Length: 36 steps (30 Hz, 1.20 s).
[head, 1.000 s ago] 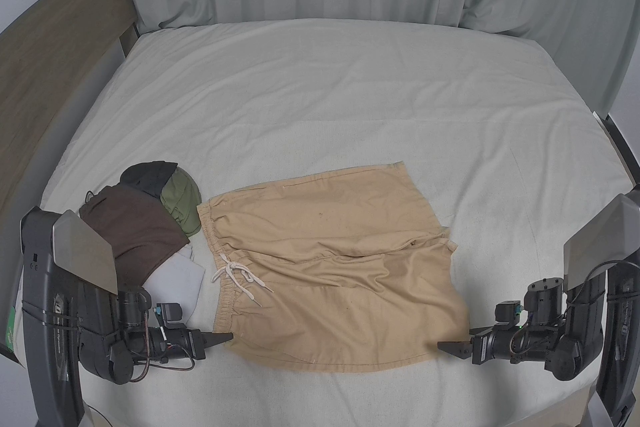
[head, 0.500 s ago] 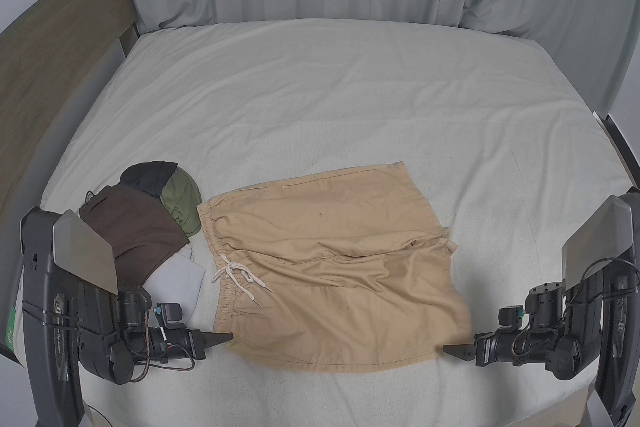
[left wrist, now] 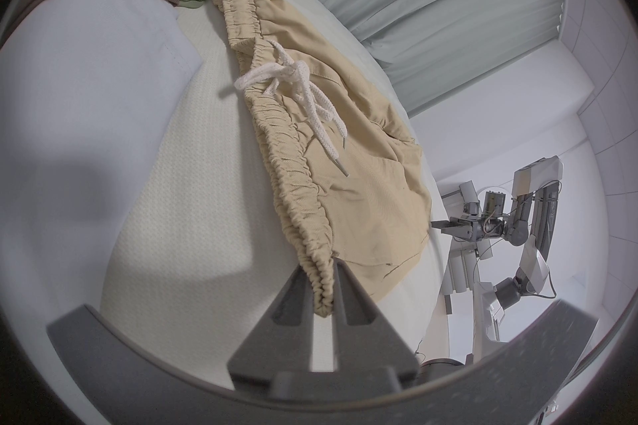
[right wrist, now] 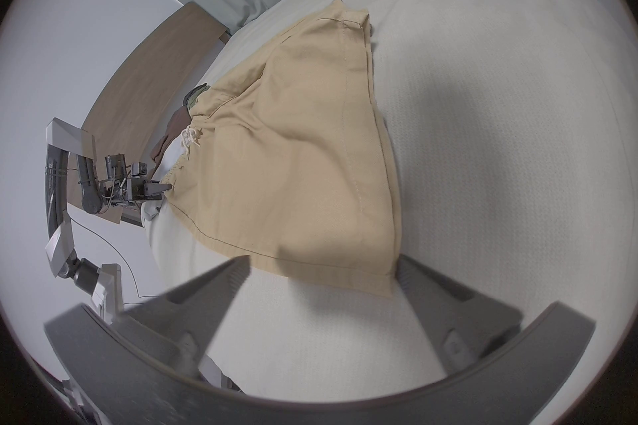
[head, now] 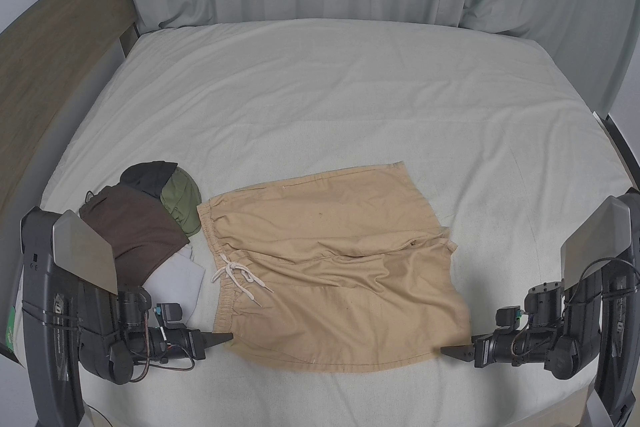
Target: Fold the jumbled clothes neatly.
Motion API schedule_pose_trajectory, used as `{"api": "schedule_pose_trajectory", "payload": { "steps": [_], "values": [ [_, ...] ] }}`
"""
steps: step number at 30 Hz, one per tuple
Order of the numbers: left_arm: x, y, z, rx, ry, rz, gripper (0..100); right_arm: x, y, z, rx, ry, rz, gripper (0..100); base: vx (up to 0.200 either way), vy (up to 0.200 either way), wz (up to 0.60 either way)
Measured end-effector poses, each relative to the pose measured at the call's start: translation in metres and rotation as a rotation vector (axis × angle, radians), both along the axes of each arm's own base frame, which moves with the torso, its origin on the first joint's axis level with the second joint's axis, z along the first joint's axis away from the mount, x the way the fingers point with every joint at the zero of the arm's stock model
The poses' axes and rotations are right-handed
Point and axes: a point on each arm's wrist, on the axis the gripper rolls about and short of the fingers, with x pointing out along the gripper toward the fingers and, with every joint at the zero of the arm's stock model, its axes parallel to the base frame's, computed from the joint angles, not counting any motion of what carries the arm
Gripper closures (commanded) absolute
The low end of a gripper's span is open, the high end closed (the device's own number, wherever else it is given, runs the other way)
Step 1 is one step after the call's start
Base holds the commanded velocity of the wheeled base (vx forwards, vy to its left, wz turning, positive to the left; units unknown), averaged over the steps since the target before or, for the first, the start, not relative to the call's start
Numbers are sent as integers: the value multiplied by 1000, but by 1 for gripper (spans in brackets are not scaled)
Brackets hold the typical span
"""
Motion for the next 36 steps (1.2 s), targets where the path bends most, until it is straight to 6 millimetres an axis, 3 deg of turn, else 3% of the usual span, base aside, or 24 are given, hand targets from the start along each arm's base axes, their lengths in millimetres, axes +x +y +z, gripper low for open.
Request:
{"api": "schedule_pose_trajectory", "payload": {
  "steps": [15, 24, 36],
  "values": [
    [-3, 2, 0, -2, 7, -3, 100, 1, 0, 0, -5, -4, -4, 100, 0, 0, 0],
    [-24, 11, 1, 19, -3, -71, 100, -11, 0, 2, -16, 25, 20, 100, 0, 0, 0],
    [-37, 22, 2, 47, 1, -62, 100, -16, -2, 2, -13, 28, 71, 100, 0, 0, 0]
  ]
}}
